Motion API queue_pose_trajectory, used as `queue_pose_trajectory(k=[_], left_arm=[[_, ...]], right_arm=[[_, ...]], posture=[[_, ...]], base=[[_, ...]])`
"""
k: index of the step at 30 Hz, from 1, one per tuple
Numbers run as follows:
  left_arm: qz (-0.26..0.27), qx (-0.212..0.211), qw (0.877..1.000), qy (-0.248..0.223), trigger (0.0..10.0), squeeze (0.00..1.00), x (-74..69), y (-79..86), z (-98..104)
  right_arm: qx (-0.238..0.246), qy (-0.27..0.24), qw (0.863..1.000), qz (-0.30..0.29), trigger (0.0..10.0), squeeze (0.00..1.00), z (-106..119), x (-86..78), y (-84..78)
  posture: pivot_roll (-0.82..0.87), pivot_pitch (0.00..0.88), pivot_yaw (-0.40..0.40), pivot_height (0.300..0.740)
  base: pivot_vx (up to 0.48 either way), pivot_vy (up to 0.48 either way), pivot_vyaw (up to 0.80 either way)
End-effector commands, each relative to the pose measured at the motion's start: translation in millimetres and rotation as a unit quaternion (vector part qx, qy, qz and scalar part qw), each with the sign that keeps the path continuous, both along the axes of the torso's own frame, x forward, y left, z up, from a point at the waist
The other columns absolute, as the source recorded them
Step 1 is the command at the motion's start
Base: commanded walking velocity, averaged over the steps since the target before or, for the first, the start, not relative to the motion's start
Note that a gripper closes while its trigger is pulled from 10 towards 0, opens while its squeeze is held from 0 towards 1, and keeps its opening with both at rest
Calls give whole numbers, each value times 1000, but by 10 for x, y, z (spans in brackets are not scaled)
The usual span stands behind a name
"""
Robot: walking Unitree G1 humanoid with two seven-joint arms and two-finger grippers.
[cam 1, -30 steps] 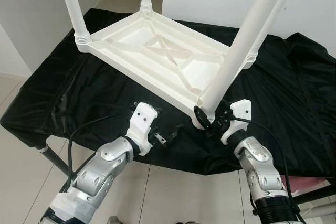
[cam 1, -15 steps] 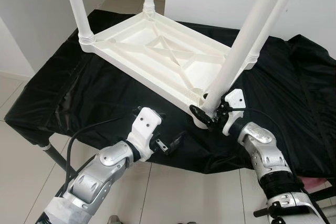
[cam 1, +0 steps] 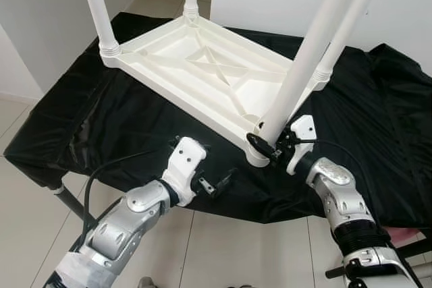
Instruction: Building children table
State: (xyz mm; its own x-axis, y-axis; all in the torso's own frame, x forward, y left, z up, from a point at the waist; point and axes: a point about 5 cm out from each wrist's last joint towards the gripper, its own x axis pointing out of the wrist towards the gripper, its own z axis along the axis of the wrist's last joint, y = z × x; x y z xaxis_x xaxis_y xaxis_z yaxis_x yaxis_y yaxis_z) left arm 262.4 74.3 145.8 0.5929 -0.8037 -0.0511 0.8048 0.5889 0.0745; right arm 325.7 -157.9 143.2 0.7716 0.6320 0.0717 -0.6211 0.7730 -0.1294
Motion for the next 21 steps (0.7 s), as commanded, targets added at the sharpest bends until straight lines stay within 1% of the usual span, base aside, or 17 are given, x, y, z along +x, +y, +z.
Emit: queue_pose_trajectory(k=[1,2,3,5,7,8,9,10,11,13,14,15,16,17,19,20,21], left_arm=[[-64,5,998,-1,10000,0,-41,-47,7],[-64,5,998,-1,10000,0,-41,-47,7],[-60,7,998,-5,10000,0,-32,-46,10],[-52,7,999,-10,10000,0,-19,-31,15],[-52,7,999,-10,10000,0,-19,-31,15],[-47,9,999,-14,10000,0,-7,-25,8],[-46,9,999,-14,10000,0,-7,-30,4],[-46,9,999,-14,10000,0,-7,-30,4],[-45,8,999,-14,10000,0,-7,-33,3],[-43,7,999,-14,10000,0,-9,-37,4],[-42,5,999,-14,10000,0,-7,-39,11],[-42,5,999,-14,10000,0,-7,-39,11],[-40,5,999,-15,10000,0,-10,-39,10],[-40,5,999,-15,10000,0,-10,-39,10],[-33,6,999,-19,10000,0,-1,-36,13],[-33,6,999,-19,10000,0,-1,-36,13],[-30,4,999,-19,10000,0,3,-30,13]], right_arm=[[3,10,1000,-6,10000,0,-57,-24,-5],[3,10,1000,-6,10000,0,-57,-24,-5],[7,11,1000,-21,10000,0,-64,-28,-8],[15,9,997,-73,10000,0,-76,-64,-9],[15,9,997,-73,10000,0,-76,-64,-9],[19,9,994,-111,10000,0,-98,-100,18],[26,11,991,-130,10000,0,-114,-130,56],[26,11,991,-130,10000,0,-114,-130,56],[33,10,988,-150,10000,0,-122,-155,90],[45,13,982,-185,10000,0,-135,-182,128],[52,12,976,-212,10000,0,-130,-186,132],[52,12,976,-212,10000,0,-130,-186,132],[65,13,969,-239,10000,0,-131,-202,144],[65,13,969,-239,10000,0,-131,-202,144],[88,15,950,-301,10000,0,-148,-234,166],[88,15,950,-301,10000,0,-148,-234,166],[97,18,939,-328,10000,0,-165,-251,181]], posture=[[-15,86,-62,740],[-15,86,-62,740],[-15,86,-64,740],[-18,91,-63,740],[-18,91,-63,740],[-17,100,-64,740],[-19,104,-65,740],[-19,104,-65,740],[-21,105,-63,740],[-20,103,-67,740],[-14,105,-68,740],[-14,105,-68,740],[-14,105,-68,740],[-14,105,-68,740],[3,112,-67,740],[3,112,-67,740],[4,114,-67,740]], base=[[0,0,0],[0,0,0],[0,0,0],[0,0,0],[0,0,0],[0,0,0],[0,0,0],[0,0,0],[0,0,0],[0,0,0],[0,0,0],[0,0,0],[0,0,0],[0,0,0],[0,0,0],[0,0,0],[0,0,0]])
